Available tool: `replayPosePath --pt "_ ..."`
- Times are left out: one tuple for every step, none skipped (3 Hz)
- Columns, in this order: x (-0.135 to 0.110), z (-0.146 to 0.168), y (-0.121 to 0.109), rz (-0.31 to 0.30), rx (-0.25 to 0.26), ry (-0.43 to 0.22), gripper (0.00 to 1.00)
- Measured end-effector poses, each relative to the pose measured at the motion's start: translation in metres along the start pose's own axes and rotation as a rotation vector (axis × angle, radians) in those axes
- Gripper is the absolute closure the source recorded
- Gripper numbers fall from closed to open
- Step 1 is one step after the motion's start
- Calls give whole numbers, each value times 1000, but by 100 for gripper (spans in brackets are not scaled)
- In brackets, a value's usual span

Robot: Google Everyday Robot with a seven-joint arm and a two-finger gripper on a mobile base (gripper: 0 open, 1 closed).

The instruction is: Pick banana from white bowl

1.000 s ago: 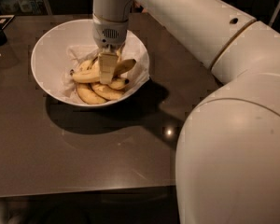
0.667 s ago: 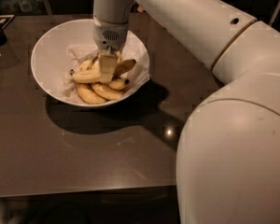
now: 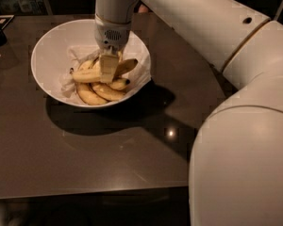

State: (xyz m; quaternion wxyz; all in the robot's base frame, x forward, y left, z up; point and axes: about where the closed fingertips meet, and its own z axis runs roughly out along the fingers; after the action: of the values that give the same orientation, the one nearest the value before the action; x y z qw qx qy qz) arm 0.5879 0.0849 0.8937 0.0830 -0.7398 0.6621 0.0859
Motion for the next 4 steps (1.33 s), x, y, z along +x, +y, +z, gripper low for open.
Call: replayPosePath --pt "-2 -21 22 3 53 -53 100" --pt "-5 -43 51 0 98 -87 100" --pt "-9 -57 76 -6 125 -106 100" --pt "-10 -66 98 3 143 -115 100"
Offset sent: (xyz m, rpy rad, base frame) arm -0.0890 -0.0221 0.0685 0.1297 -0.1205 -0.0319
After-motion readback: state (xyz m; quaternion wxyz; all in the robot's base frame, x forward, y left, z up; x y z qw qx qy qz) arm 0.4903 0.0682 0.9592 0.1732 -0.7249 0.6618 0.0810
